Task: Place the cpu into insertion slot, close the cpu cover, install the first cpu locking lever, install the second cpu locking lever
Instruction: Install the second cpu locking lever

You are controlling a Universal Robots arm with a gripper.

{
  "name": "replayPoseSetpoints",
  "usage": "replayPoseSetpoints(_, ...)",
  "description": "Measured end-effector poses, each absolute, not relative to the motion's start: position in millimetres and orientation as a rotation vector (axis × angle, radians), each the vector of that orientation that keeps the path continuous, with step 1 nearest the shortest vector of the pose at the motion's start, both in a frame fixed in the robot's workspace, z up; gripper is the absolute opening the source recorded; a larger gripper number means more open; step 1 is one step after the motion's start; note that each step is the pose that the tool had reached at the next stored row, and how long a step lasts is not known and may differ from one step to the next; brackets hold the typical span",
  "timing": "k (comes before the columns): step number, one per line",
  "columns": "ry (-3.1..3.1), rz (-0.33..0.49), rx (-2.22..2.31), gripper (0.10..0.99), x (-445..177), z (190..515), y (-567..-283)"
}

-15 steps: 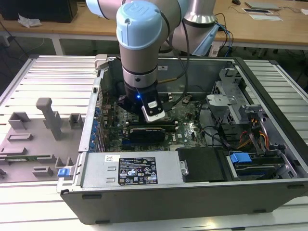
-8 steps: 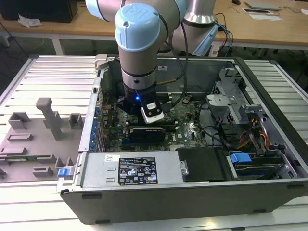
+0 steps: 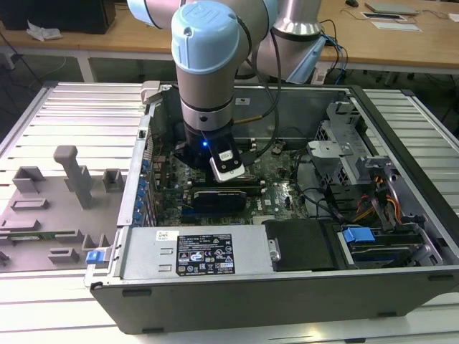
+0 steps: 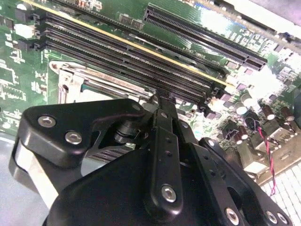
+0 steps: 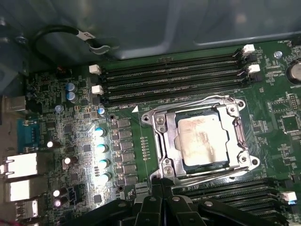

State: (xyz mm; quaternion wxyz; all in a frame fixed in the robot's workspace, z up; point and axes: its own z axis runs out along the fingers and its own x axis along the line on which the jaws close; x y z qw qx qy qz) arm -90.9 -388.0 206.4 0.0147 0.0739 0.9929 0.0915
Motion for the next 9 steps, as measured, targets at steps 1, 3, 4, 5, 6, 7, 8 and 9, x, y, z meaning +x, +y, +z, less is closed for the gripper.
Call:
replayPoseSetpoints(1, 3.09, 0.285, 0.23, 0.106, -90.9, 206.4, -387.9)
replayPoseSetpoints(3, 3.091, 0.284, 0.228, 0.106, -91.5, 206.5, -388.0)
replayPoseSetpoints(4, 3.091, 0.284, 0.225, 0.106, -92.0, 206.3, -388.0)
replayPoseSetpoints(5, 3.092, 0.285, 0.217, 0.106, -92.8, 206.0, -388.0)
replayPoseSetpoints(6, 3.093, 0.285, 0.209, 0.106, -93.4, 205.8, -388.0)
replayPoseSetpoints(7, 3.095, 0.285, 0.197, 0.106, -93.8, 205.4, -388.1)
replayPoseSetpoints(8, 3.096, 0.285, 0.188, 0.106, -93.9, 205.0, -388.1)
replayPoseSetpoints(9, 3.097, 0.286, 0.177, 0.106, -93.9, 204.4, -388.0)
